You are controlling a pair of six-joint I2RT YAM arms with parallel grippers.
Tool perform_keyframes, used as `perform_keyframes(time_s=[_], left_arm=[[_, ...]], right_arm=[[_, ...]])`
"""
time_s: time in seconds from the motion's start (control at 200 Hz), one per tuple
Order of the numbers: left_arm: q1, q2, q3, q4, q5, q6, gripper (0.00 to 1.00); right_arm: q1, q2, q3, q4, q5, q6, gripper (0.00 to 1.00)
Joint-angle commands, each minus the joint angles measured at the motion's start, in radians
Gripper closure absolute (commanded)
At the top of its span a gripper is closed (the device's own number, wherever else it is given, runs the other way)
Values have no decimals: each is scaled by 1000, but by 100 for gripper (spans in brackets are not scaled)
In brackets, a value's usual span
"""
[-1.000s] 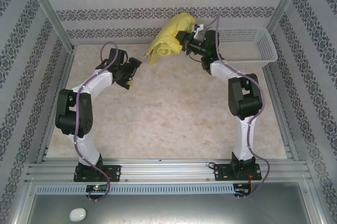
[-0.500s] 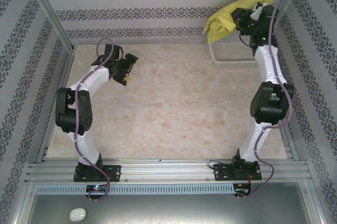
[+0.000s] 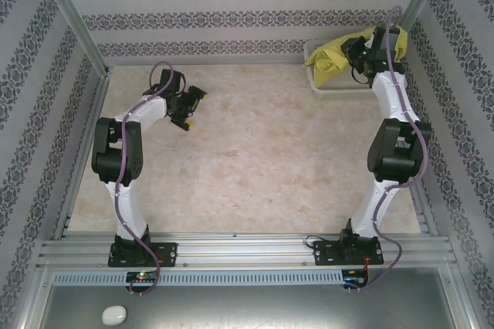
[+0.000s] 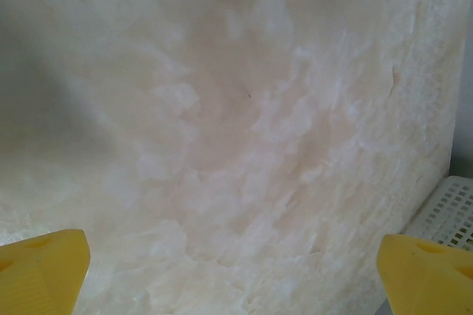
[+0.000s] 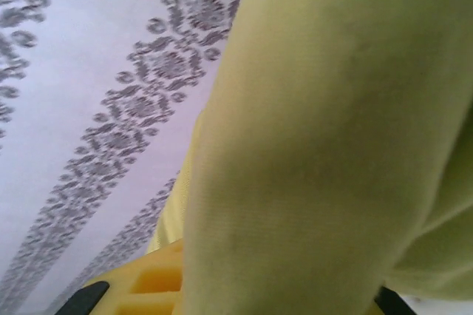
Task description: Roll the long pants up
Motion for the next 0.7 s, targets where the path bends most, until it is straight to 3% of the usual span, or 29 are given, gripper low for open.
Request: perform_keyframes(time_s=[0.0, 0.28, 0.53, 0.694], left_arm=[[31, 20, 44, -26, 15, 33, 1], [56, 32, 62, -46, 10, 50, 1], [60, 49, 82, -62, 4, 52, 2], [62, 39, 56, -59, -9, 50, 2]], right_arm=[[-17, 34, 43, 128, 107, -33, 100], [-21, 206, 249, 100, 178, -31, 100], [-2, 455, 612, -56, 166, -46, 91], [32, 523, 585, -51, 206, 16, 91]])
